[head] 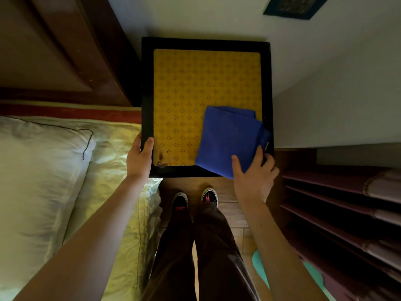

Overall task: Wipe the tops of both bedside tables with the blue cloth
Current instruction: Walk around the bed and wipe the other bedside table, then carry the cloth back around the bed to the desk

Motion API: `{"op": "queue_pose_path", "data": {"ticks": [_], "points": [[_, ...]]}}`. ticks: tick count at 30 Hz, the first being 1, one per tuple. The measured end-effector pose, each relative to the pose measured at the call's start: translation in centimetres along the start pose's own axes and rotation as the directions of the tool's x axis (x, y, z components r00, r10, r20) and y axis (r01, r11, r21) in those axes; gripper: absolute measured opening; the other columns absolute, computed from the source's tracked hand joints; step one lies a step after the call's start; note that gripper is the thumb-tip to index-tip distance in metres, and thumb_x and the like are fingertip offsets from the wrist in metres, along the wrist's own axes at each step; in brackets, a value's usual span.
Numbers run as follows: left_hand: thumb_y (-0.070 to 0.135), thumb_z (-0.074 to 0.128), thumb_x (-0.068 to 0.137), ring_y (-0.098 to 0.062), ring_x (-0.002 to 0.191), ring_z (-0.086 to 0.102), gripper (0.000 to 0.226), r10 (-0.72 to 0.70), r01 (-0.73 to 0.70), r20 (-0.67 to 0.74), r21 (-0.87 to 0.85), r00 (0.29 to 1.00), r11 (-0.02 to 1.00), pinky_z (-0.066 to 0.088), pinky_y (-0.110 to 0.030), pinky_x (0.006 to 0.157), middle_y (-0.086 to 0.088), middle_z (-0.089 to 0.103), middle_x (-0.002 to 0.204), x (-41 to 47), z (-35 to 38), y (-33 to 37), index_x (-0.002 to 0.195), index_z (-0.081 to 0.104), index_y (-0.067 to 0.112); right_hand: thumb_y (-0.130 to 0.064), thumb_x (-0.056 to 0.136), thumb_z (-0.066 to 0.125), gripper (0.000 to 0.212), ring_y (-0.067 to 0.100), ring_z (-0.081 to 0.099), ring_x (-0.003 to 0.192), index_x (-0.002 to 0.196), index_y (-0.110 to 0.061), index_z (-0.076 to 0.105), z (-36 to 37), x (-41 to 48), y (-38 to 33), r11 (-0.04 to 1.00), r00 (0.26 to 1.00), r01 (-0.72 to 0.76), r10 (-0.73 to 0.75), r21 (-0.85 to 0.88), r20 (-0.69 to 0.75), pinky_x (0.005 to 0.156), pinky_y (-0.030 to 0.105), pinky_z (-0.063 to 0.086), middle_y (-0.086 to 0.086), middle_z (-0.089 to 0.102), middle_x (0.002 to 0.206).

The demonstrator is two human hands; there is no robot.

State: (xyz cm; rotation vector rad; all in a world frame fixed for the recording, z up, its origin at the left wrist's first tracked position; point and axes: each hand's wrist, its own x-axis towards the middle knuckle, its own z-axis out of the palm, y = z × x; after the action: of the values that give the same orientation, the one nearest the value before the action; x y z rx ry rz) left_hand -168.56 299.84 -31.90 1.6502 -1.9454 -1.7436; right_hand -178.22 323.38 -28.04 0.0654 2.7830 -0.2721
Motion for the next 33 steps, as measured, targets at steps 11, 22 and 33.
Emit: {"op": "queue_pose_path", "data": {"ticks": [11,22,33], "points": [[0.036,0.042,0.100,-0.001,0.080,0.056,0.038,-0.009,0.009,0.004,0.068,1.000,0.998,0.041,-0.020,0.066,0.008,0.061,0.098,0.1,0.0,0.0,0.134,0.051,0.023,-0.025,0.078,0.078,0.053,0.019,0.055,0.089,0.114,-0.001,0.049,-0.6,0.4,-2.1,0.609,0.894,-0.443,0.353,0.658,0.275,0.073,0.027,0.045,0.005,0.055,0.105],[0.027,0.048,0.097,-0.026,0.118,0.056,0.040,0.015,-0.045,0.127,0.239,0.992,0.970,0.039,-0.029,0.086,-0.007,0.060,0.129,-8.2,-6.0,7.4,0.134,0.052,0.010,-0.023,0.087,0.069,0.023,0.019,0.061,0.085,0.100,-0.005,0.066,-12.1,-3.1,-5.2,0.689,0.961,-0.191,-0.013,0.699,0.275,0.082,0.036,0.051,0.008,0.067,0.098],[0.026,0.053,0.096,-0.007,0.094,0.062,0.023,0.272,-0.277,0.071,0.072,0.960,0.958,0.044,-0.017,0.073,0.006,0.068,0.102,-25.8,-19.4,15.9,0.116,0.063,0.020,-0.021,0.092,0.063,0.022,0.038,0.058,0.075,0.089,0.001,0.061,-28.9,-12.7,-7.4,0.736,0.886,0.218,-0.424,0.641,0.187,0.074,0.052,0.049,0.023,0.062,0.083]]}}
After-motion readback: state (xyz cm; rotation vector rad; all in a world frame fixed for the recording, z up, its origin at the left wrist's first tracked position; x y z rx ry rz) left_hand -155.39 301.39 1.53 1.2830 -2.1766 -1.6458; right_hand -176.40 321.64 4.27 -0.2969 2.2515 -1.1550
